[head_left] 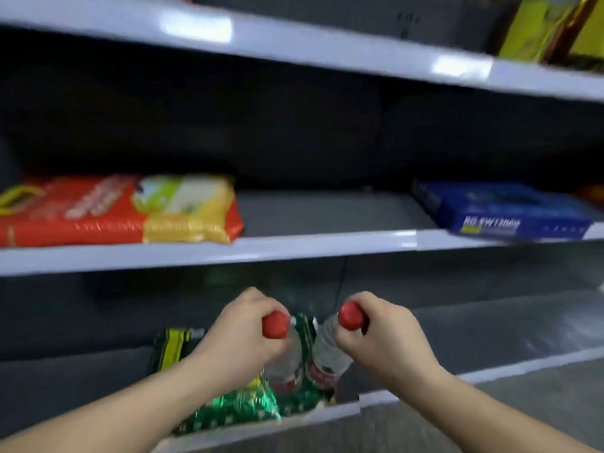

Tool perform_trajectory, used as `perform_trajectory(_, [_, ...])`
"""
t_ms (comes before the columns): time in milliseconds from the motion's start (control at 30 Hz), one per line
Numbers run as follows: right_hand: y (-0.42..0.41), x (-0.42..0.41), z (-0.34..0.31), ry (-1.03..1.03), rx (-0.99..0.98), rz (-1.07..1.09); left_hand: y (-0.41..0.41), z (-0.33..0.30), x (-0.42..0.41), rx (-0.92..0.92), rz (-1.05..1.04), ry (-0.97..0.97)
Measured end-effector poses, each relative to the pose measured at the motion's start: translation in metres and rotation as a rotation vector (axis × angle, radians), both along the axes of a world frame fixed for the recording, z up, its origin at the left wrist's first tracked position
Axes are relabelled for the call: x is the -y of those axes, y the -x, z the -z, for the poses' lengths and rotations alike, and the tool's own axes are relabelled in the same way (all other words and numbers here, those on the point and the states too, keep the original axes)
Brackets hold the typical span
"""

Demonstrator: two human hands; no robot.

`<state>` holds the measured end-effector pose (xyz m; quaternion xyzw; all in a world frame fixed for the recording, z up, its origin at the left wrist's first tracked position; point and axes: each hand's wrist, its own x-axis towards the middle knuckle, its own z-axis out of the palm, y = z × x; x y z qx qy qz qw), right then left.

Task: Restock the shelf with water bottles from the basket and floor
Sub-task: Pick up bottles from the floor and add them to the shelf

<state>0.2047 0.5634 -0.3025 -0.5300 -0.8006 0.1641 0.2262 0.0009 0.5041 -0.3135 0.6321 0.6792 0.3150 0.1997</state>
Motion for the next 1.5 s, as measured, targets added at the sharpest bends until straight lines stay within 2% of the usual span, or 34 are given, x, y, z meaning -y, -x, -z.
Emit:
perform_trajectory(167, [0.005, 0.000, -0.171, -0.134, -0.195, -0.009, 0.014, -0.190, 0.026, 0.018, -0.083, -0.212])
perform_trajectory(333, [0.010, 0.016, -0.313, -0.282, -0.351, -0.106, 0.028, -0.341, 0.057, -0.019, -0.222, -0.471])
perform_trajectory(433, [0.018, 0.027, -0.373, -0.335, -0.432, -0.182, 0.036, -0.412, 0.067, -0.089, -0.279, -0.589])
perform_trajectory(567, [0.040, 0.035, -0.418, -0.343, -0.457, -0.257, 0.052, -0.476, 0.062, -0.128, -0.340, -0.680])
perform_trajectory(700, [0.073, 0.026, -0.448, -0.345, -0.469, -0.295, 0.081, -0.506, 0.041, -0.261, -0.400, -0.696])
perform_trajectory(1000, [0.185, -0.035, -0.496, -0.377, -0.471, -0.316, 0.169, -0.519, -0.024, -0.288, -0.397, -0.623])
perform_trajectory(1233, [0.263, -0.092, -0.479, -0.313, -0.388, -0.278, 0.219, -0.501, -0.071, -0.277, -0.367, -0.555])
perform_trajectory(1500, [0.302, -0.135, -0.461, -0.235, -0.351, -0.233, 0.248, -0.487, -0.107, -0.281, -0.376, -0.493])
